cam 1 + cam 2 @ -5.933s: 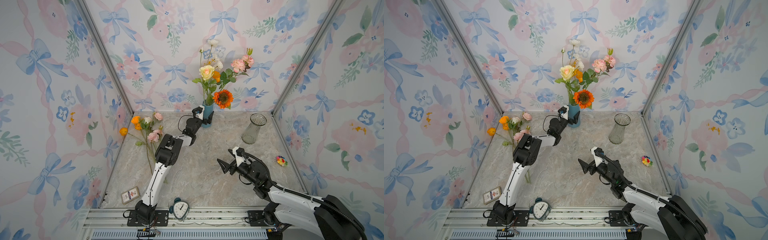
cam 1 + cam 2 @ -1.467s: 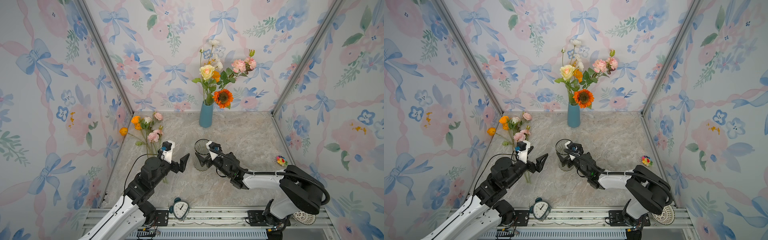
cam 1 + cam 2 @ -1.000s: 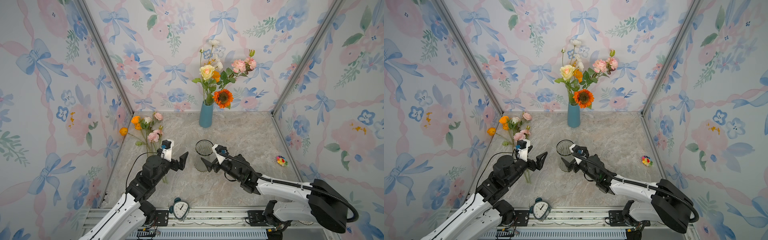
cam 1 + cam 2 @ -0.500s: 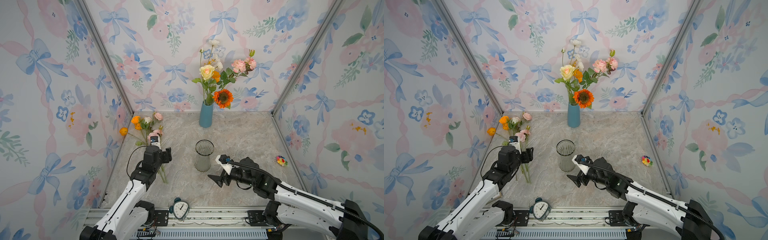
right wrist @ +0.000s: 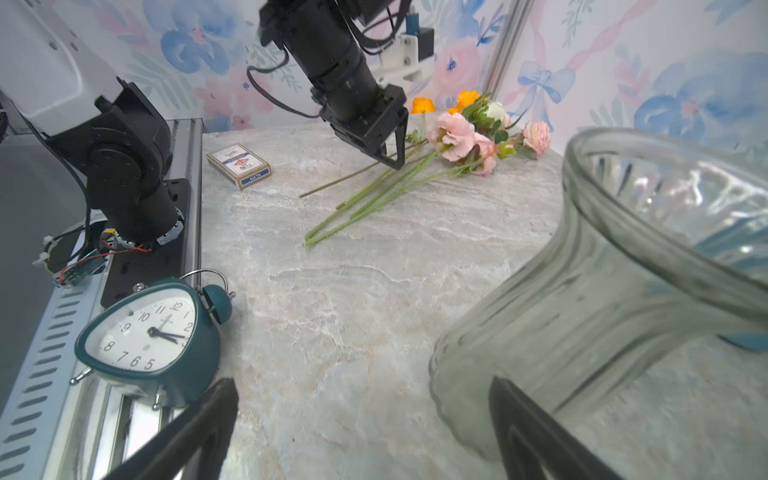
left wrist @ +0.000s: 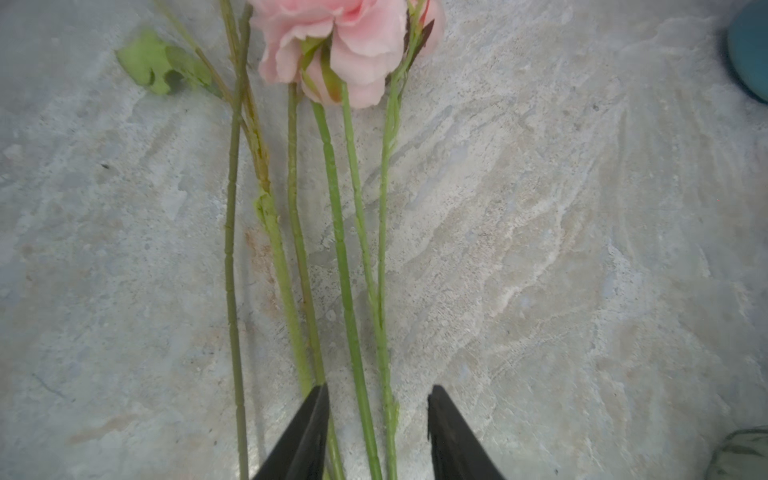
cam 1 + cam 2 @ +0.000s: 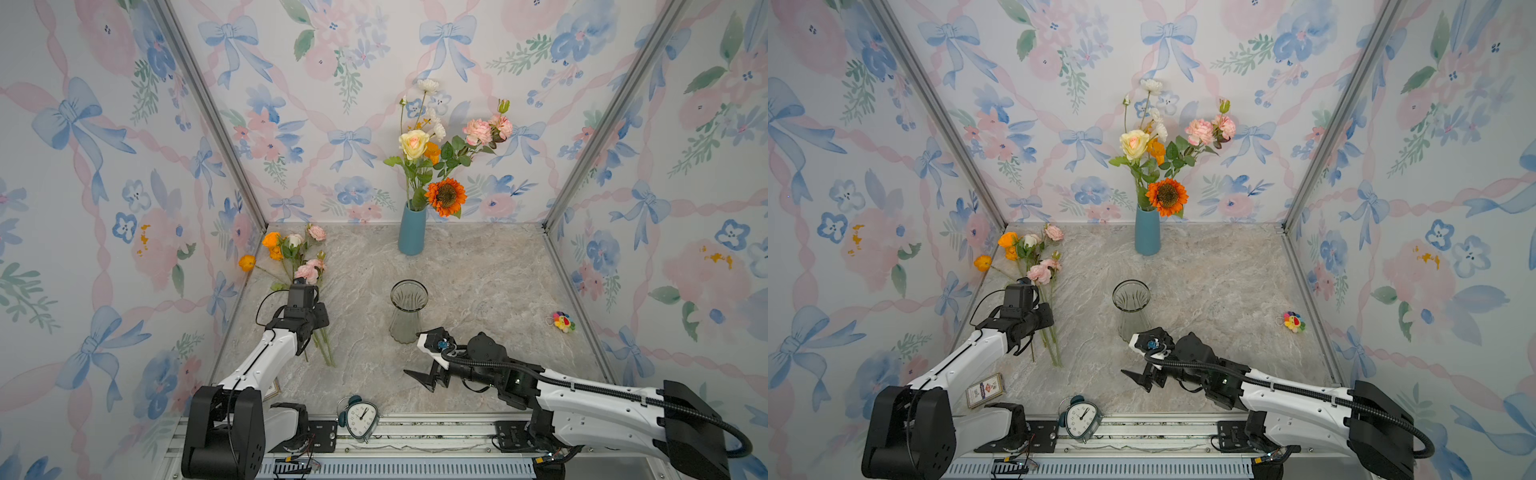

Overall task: Arrange the flowers into the vase
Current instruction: 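Open the right gripper and draw it back while the left gripper lowers to the stems, then close the left gripper on the pink carnation stem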

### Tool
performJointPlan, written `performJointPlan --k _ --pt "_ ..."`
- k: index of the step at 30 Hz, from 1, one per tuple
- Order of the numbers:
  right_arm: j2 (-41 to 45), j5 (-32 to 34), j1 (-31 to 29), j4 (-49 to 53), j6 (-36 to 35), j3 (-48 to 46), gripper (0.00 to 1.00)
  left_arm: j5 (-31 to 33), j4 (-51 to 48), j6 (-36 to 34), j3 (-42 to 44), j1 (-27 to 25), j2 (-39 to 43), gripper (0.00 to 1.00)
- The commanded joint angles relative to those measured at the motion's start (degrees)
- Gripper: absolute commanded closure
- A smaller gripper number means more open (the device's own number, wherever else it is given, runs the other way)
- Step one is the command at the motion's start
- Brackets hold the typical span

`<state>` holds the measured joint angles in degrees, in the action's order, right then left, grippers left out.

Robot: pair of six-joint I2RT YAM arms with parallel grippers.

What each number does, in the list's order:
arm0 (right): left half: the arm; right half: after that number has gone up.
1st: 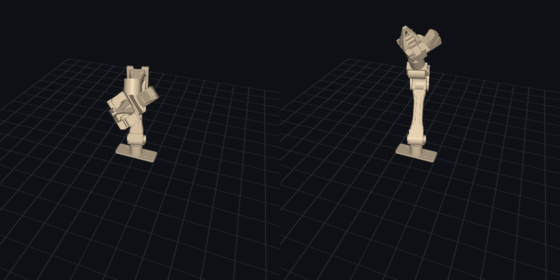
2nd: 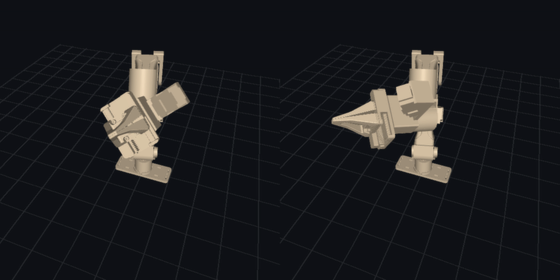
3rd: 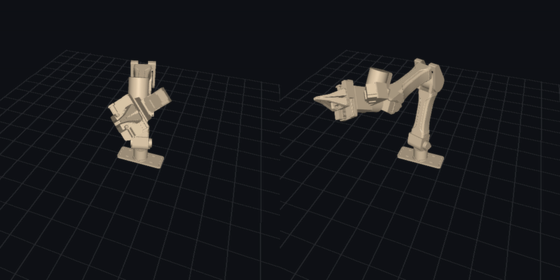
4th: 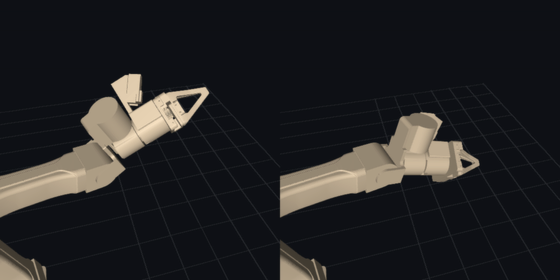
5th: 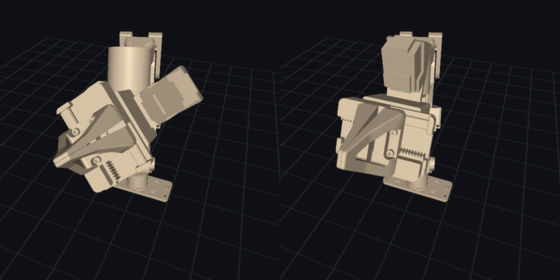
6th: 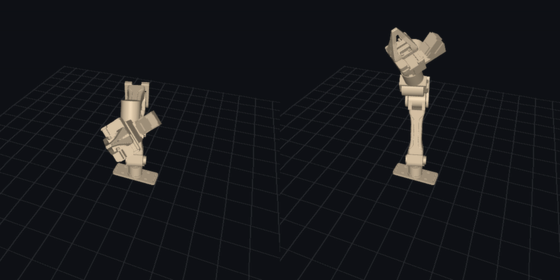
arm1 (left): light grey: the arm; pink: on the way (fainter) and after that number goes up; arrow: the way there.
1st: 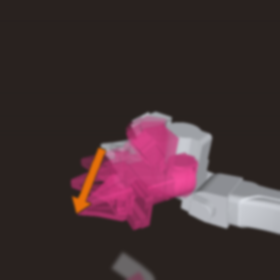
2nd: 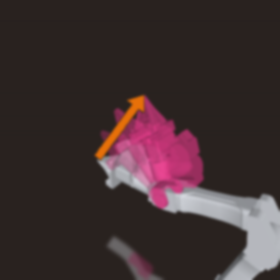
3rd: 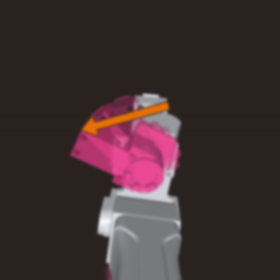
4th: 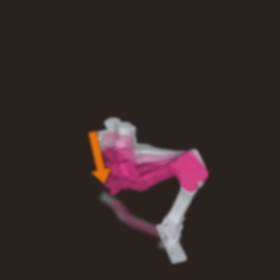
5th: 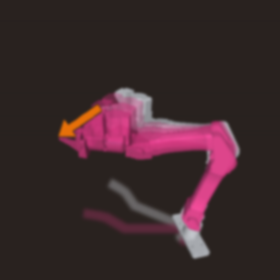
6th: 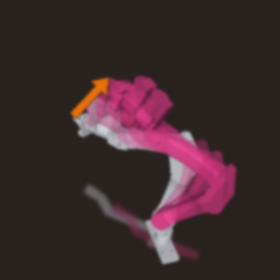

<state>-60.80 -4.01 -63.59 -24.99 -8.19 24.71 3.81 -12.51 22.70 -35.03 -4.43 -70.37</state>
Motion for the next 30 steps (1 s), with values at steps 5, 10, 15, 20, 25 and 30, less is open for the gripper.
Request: performJointPlan --k 5,10,15,20,25,30 --pt "2.3 4.8 -1.6 -9.2 0.0 -4.7 0.03 -1.8 -1.0 -1.5 -2.1 0.4 -3.6 0.67" --pt "1.3 4.7 -1.6 -8.7 0.9 -4.2 0.03 -3.6 -0.9 -1.7 -2.5 1.3 -5.5 0.71" --pt "-0.9 3.7 -1.7 -10.2 1.4 -4.0 0.03 -5.0 -0.3 -1.9 -2.5 1.3 -7.1 0.77" --pt "-0.6 3.1 -1.6 -10.5 1.3 -4.1 0.03 -5.0 -0.2 -2.0 -2.8 1.4 -8.5 0.79" --pt "-0.1 3.7 -1.6 -10.3 0.7 -4.3 0.03 -6.4 0.0 -2.3 -3.4 1.4 -10.8 0.80" --pt "-0.4 3.4 -1.6 -10.8 0.7 -4.4 0.03 -6.1 0.2 -2.0 -3.4 1.2 -11.8 0.81"
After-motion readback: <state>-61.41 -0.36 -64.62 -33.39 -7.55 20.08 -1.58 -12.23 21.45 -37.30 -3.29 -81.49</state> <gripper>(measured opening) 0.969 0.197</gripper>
